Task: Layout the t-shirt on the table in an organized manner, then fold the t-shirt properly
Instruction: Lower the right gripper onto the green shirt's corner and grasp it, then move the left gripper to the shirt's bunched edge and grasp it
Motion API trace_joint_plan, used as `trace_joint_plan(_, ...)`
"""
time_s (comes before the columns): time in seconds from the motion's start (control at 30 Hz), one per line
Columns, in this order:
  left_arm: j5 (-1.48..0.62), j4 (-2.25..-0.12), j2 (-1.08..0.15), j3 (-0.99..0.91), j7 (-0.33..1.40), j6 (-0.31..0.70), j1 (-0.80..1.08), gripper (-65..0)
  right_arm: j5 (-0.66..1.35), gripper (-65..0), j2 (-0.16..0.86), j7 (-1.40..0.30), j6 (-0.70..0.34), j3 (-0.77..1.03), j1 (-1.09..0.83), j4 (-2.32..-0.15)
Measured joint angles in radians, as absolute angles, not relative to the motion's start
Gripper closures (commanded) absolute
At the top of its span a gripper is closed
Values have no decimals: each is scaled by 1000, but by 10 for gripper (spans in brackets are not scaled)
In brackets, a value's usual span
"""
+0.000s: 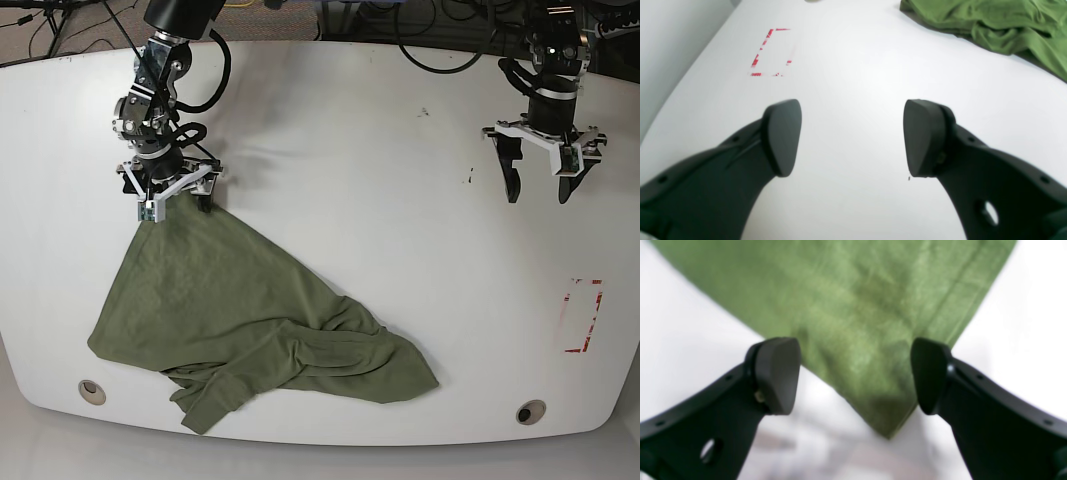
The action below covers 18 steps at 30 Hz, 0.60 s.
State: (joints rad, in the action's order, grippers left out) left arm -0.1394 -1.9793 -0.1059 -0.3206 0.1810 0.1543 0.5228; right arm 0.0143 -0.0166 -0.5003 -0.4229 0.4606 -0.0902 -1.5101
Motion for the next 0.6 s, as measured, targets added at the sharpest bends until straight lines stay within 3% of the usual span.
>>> trace_joint_plan(0.1, -139, -1978, -106, -321, 250, 155, 479, -447, 16, -300, -17, -498, -419, 461, -93, -1510)
trace_joint_plan(0.17, -139, -1977, -106, -321, 285, 154, 442, -447, 16, -157, -17, -498, -416, 461, -93, -1510)
trace_joint_plan(0.27, -140, -1977, -106, -321, 332, 154, 390, -447, 28, -13, -19, -498, -417, 461, -100, -1510)
trace_joint_plan(0.6, -140, -1972, -106, -314, 519, 154, 192, -450, 32, 0, -18, -484, -450, 404, -171, -1554)
